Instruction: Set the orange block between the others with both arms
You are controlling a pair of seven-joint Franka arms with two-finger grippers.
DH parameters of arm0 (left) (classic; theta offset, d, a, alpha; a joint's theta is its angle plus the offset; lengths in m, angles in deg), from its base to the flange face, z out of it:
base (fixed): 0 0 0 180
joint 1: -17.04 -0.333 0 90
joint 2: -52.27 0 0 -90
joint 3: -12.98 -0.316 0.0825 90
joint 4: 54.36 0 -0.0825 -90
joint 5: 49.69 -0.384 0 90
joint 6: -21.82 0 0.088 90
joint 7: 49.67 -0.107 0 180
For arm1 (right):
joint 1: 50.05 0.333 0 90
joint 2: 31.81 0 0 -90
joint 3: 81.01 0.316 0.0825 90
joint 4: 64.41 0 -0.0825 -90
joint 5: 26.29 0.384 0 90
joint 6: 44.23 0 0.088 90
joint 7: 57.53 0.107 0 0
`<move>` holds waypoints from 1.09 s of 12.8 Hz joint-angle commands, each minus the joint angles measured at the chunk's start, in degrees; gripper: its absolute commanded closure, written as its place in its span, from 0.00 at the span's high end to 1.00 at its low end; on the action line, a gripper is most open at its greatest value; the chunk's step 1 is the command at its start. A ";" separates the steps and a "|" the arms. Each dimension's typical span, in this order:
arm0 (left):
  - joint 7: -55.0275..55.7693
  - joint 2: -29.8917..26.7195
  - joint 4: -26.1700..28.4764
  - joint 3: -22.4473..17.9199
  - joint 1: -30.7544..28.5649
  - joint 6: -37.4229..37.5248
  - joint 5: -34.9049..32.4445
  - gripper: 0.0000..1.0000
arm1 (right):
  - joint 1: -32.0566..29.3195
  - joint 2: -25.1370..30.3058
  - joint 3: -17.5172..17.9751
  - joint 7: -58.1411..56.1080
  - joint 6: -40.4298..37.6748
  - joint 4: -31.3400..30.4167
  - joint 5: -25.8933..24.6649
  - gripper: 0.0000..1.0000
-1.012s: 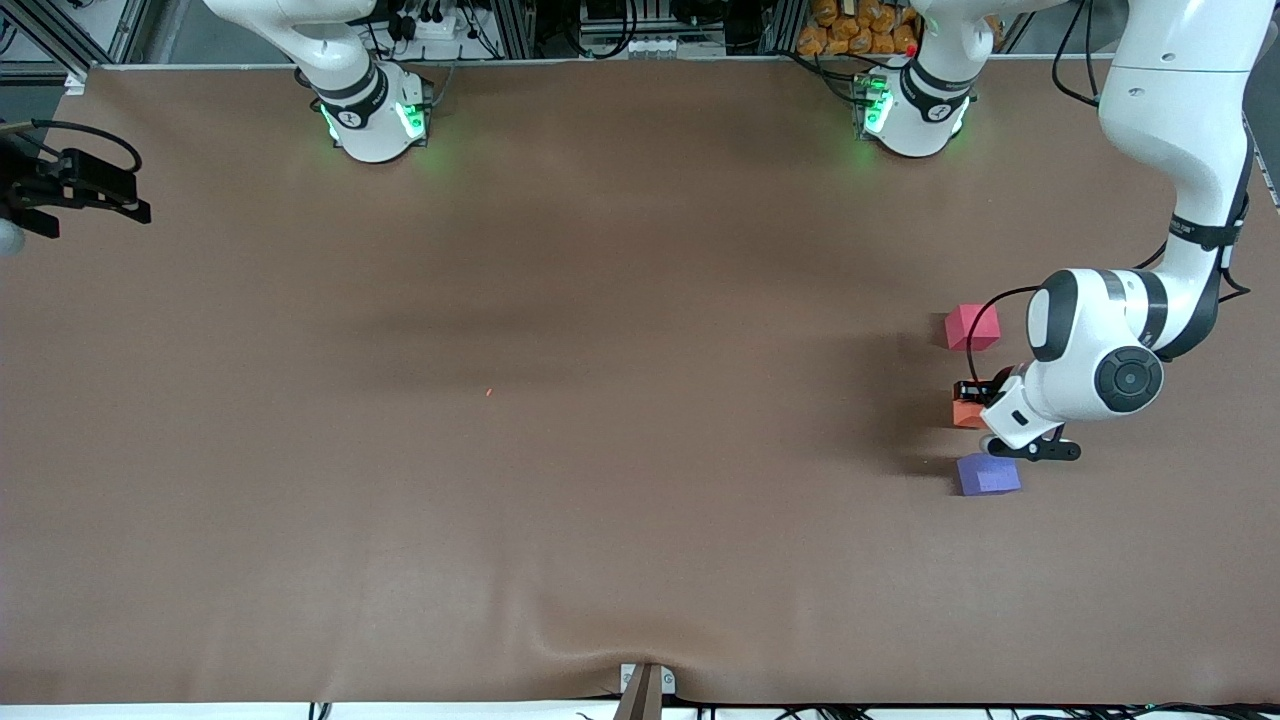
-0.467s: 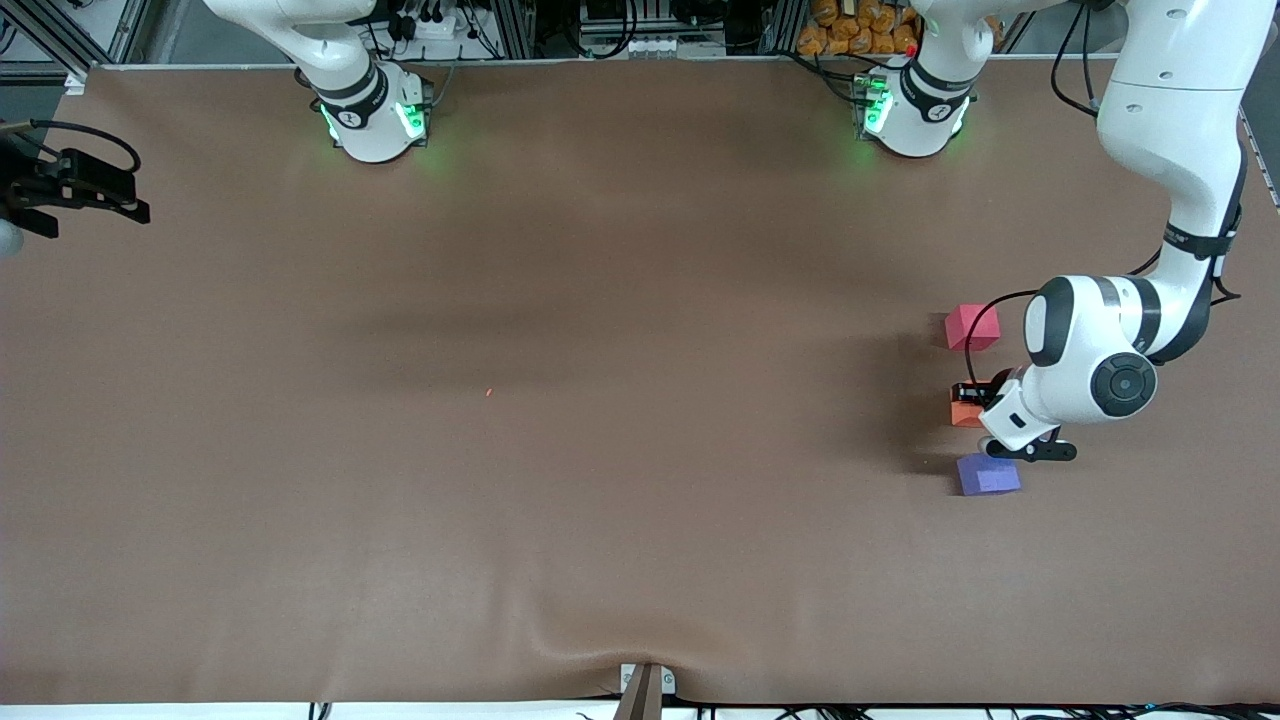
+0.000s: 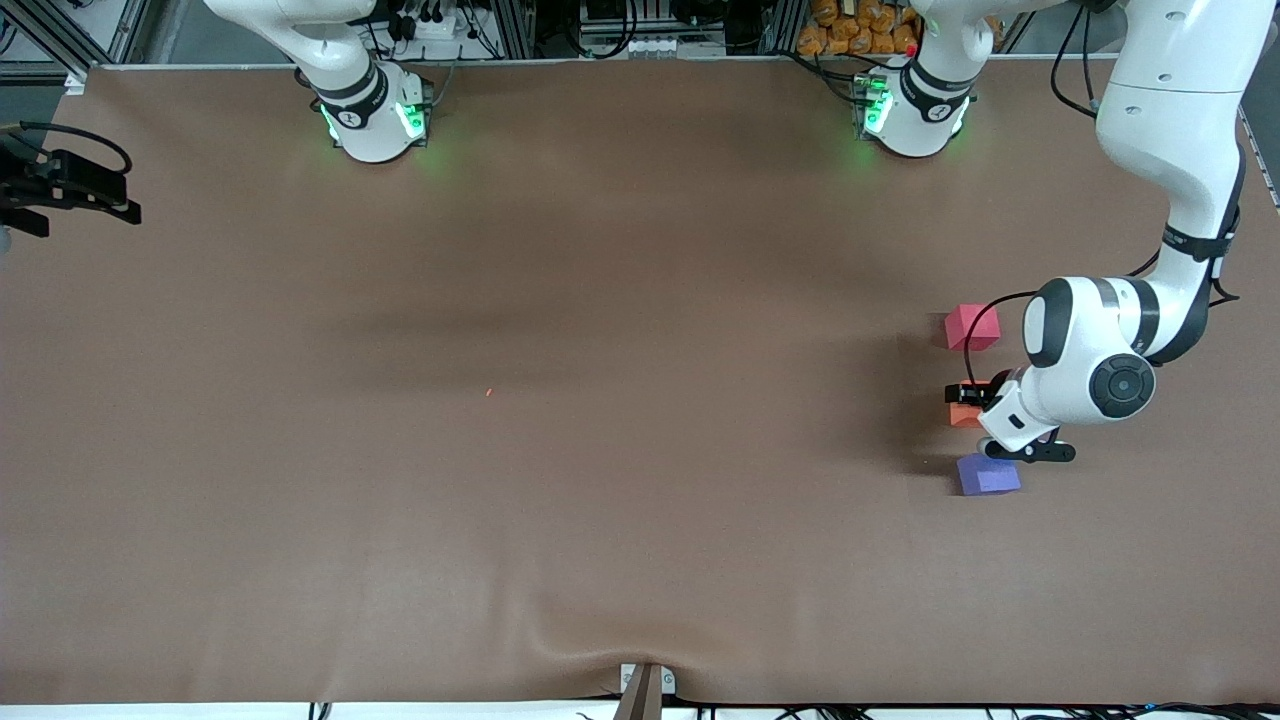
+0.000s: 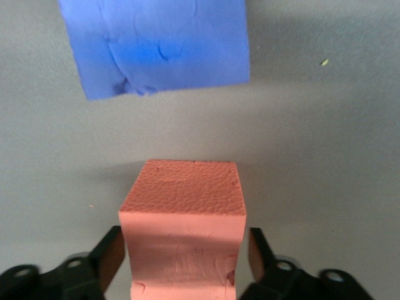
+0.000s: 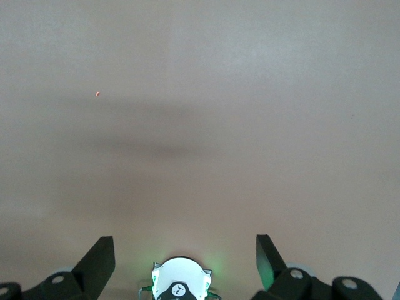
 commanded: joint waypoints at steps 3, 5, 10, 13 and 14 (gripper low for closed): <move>1.49 -9.75 -3.19 0.97 -0.79 8.52 -0.95 1.00 | -0.92 0.50 0.61 -0.43 -0.27 -0.04 -1.33 1.00; 1.31 -12.31 -9.67 1.14 -0.71 17.21 -0.86 1.00 | -0.92 0.58 0.61 -0.52 -0.27 -0.04 -1.25 1.00; 0.78 -14.50 -27.10 1.50 -0.79 32.79 -0.43 1.00 | -0.84 0.67 0.69 -0.52 -0.18 -0.04 -1.16 1.00; 1.66 -20.66 -26.85 1.15 -0.71 37.55 3.44 1.00 | -0.84 0.67 0.78 -0.43 -0.10 -0.04 -1.16 1.00; 1.66 -22.06 -26.50 1.14 -0.88 38.51 3.70 1.00 | -0.75 0.58 0.78 -0.43 -0.01 -0.04 -1.16 1.00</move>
